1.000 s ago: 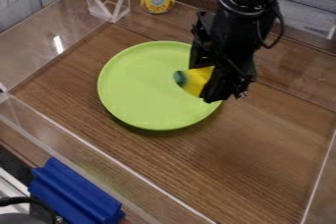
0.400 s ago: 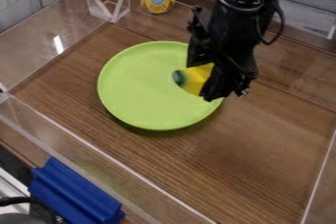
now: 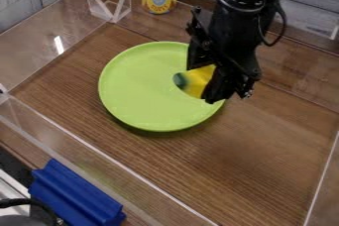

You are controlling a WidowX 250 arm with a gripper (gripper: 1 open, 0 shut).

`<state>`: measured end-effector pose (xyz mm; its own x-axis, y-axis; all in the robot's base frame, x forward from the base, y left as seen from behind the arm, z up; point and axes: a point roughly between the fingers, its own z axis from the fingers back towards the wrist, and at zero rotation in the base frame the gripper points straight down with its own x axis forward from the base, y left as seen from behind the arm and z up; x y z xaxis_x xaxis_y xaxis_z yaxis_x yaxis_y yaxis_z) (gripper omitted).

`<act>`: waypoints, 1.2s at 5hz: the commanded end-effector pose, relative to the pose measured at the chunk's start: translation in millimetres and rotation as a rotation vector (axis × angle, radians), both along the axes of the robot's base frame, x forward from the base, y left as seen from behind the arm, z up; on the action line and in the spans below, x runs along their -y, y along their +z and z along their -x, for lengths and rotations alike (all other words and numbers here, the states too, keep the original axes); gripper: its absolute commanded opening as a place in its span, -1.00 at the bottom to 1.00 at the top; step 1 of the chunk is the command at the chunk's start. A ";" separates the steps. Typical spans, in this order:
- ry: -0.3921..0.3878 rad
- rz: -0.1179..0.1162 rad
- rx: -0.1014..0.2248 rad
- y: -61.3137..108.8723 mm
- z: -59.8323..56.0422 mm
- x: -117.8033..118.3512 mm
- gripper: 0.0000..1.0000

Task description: Put the banana in the green plate

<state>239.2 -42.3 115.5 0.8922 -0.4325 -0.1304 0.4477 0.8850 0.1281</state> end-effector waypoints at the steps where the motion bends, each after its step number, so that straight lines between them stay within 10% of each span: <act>1: 0.018 0.017 0.059 14.1 1.1 2.3 -1.00; 6: 0.064 0.030 0.082 19.6 6.0 10.6 -1.00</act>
<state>231.8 -51.2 122.9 0.9204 -0.3792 -0.0957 0.3891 0.9123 0.1279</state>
